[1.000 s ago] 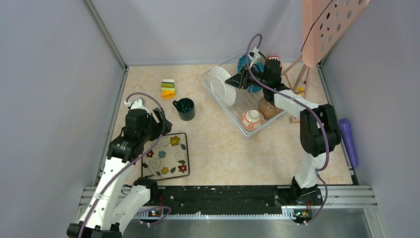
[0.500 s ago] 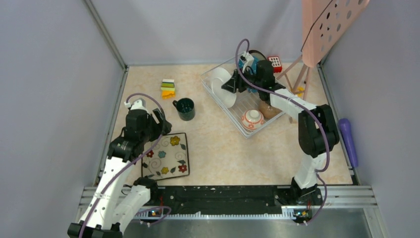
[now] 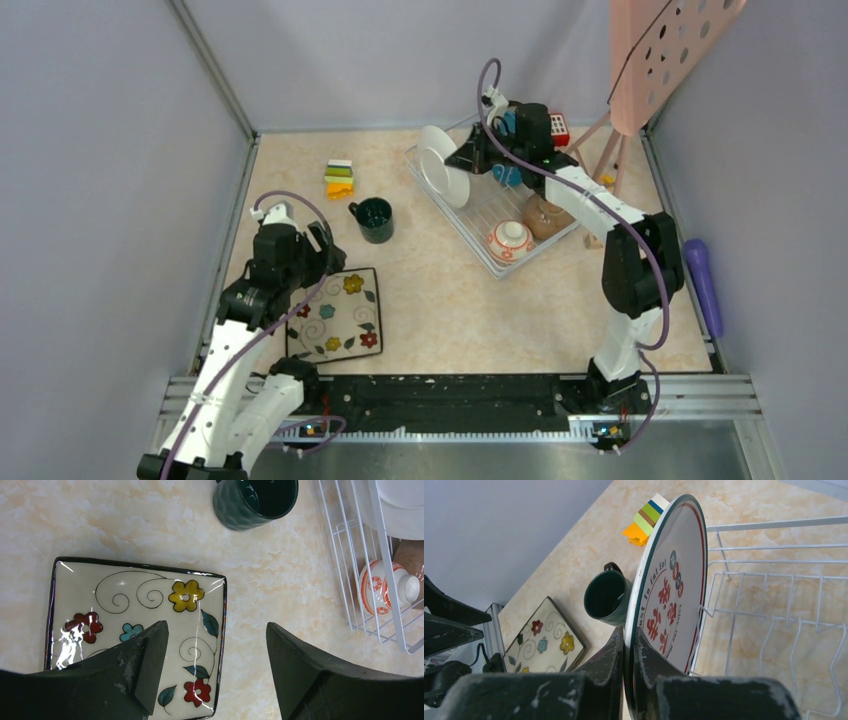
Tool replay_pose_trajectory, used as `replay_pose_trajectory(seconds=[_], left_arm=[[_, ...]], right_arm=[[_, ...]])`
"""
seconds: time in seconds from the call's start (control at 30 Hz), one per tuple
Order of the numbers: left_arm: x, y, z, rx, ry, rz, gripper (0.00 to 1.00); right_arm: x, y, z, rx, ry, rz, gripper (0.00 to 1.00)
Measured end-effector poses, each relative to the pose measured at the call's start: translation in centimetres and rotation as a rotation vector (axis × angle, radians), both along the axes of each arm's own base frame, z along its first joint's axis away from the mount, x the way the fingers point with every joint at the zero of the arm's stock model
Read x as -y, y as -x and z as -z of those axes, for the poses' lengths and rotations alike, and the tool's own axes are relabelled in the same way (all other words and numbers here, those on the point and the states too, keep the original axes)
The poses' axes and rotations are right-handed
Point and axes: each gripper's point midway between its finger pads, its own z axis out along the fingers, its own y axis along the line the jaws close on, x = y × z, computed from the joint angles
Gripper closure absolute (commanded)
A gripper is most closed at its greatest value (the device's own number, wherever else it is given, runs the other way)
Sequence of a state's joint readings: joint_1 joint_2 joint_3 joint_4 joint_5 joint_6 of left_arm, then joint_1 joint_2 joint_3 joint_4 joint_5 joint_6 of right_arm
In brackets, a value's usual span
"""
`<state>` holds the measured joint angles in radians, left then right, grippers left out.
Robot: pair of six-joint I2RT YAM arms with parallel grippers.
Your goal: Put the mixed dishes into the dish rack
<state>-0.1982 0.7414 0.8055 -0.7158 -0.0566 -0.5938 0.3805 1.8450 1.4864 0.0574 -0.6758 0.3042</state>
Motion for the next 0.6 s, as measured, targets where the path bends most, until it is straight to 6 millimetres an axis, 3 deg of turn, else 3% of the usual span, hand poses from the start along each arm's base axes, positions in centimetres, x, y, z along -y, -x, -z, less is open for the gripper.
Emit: replay_pose_trajectory(seconds=[0.3,0.6], left_arm=[[0.1,0.1,0.2,-0.005,0.001,0.009,0.23],[0.1,0.2,0.4,-0.009,-0.002,0.014,0.23]], right_arm=[[0.4,-0.2,-2.4,0.021,-0.028,-0.006,1.00],[0.5,-0.2,-2.7,0.019,-0.035,-0.010,1.00]])
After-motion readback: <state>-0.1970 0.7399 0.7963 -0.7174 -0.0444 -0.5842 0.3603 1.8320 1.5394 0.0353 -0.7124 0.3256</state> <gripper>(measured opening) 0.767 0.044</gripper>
